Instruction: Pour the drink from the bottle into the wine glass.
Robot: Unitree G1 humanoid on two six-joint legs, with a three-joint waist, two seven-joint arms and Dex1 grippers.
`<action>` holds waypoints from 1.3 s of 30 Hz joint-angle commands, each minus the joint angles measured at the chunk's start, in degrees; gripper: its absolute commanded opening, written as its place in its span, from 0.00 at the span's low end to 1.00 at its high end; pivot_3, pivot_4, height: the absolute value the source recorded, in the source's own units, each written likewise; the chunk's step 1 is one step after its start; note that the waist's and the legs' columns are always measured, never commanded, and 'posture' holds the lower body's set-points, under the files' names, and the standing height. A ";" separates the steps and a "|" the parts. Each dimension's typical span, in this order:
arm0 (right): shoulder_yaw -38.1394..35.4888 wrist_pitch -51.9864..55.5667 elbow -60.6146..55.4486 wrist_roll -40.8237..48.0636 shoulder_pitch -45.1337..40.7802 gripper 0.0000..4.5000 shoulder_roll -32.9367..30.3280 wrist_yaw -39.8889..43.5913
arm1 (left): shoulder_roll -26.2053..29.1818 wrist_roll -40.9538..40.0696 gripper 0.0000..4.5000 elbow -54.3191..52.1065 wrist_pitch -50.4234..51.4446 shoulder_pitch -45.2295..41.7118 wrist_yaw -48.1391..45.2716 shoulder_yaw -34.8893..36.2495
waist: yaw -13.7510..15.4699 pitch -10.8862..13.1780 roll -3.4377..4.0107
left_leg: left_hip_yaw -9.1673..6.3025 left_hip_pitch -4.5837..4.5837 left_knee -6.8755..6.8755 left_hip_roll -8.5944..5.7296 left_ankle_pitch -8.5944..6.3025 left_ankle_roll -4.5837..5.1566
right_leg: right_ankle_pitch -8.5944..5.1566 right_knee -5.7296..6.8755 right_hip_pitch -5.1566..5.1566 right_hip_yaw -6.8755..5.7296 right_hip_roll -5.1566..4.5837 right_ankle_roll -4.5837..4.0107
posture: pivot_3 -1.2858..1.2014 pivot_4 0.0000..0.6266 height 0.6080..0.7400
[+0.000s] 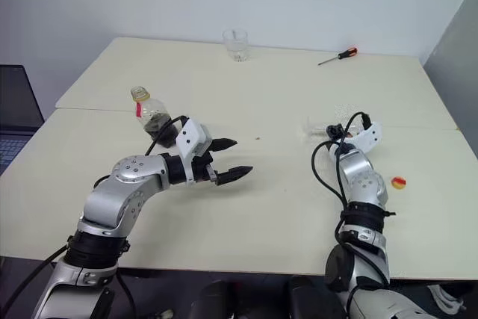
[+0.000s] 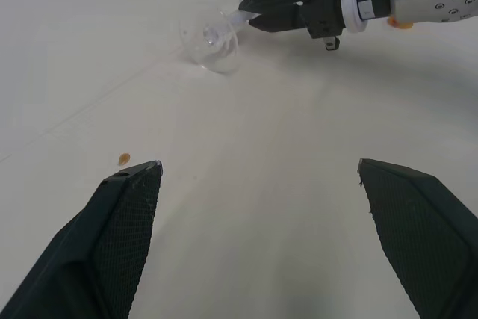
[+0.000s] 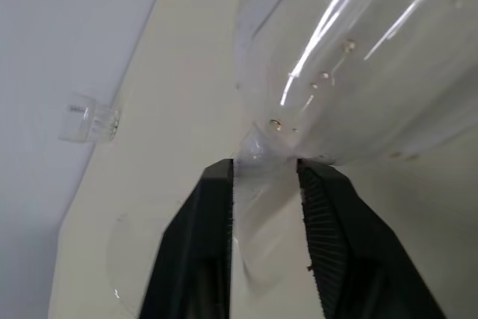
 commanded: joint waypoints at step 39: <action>-6.01 19.62 -5.58 22.38 -4.16 1.00 -5.54 -18.38 | -0.69 2.01 1.00 0.62 -2.88 -0.10 1.86 0.40 | 0.04 0.02 0.06 | 0.00 -0.02 -0.09 0.00 0.00 0.01 | 0.00 -0.07 -0.05 0.06 -0.01 0.00 | 0.52 0.24 1.00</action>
